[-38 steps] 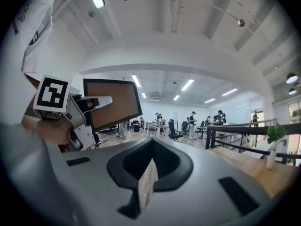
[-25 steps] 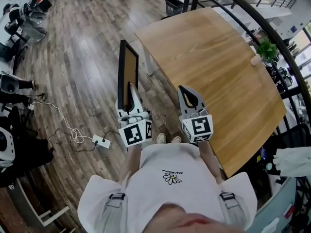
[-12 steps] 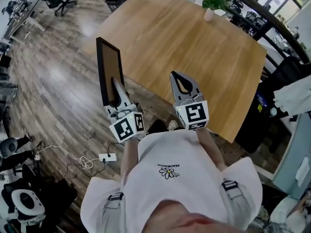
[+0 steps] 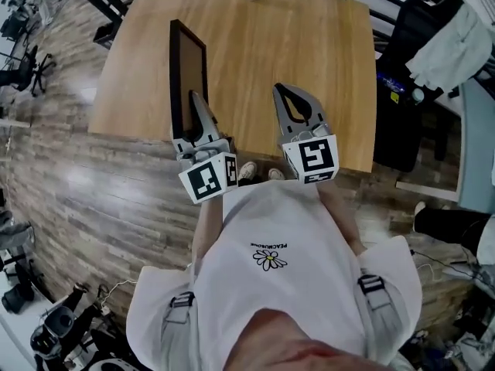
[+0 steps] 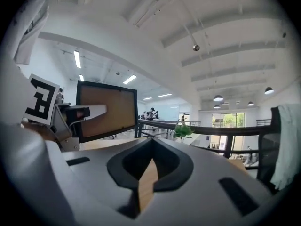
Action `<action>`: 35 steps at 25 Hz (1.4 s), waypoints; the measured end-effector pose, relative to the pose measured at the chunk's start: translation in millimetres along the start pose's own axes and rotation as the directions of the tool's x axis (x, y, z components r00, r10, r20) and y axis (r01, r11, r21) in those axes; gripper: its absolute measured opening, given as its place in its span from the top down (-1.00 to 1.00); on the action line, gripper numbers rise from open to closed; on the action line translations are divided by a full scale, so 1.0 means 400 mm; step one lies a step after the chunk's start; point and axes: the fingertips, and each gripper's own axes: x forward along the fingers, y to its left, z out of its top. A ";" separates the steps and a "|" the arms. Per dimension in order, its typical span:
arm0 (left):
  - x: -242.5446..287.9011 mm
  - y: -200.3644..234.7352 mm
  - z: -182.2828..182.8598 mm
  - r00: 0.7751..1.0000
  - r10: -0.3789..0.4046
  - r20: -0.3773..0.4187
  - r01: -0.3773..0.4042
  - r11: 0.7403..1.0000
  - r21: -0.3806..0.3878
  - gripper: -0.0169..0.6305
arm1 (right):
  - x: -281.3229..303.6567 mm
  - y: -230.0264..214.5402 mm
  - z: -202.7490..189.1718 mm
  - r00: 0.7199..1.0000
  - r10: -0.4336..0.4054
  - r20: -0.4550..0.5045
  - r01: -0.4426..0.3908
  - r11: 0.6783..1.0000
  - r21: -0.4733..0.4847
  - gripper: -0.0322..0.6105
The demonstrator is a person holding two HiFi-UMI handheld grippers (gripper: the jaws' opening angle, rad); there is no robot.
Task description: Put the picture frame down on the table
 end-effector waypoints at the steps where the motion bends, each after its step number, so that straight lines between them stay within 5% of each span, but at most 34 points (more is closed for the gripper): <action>1: 0.018 -0.015 -0.008 0.999 -0.031 -0.007 0.031 1.000 -0.001 0.87 | -0.006 -0.021 0.000 0.999 -0.037 0.002 0.037 0.999 0.006 0.87; 6: 0.078 -0.052 -0.052 0.988 -0.147 -0.052 0.146 0.989 -0.026 0.87 | -0.024 -0.064 -0.005 0.982 -0.189 -0.006 0.189 0.982 0.016 0.87; 15: 0.122 -0.068 -0.090 0.966 -0.249 -0.064 0.248 0.969 -0.023 0.87 | -0.028 -0.068 -0.026 0.957 -0.288 -0.020 0.289 0.957 0.020 0.87; 35: 0.143 -0.055 -0.146 0.958 -0.261 -0.114 0.263 0.965 0.004 0.87 | -0.021 -0.065 -0.052 0.947 -0.313 -0.072 0.316 0.948 0.029 0.87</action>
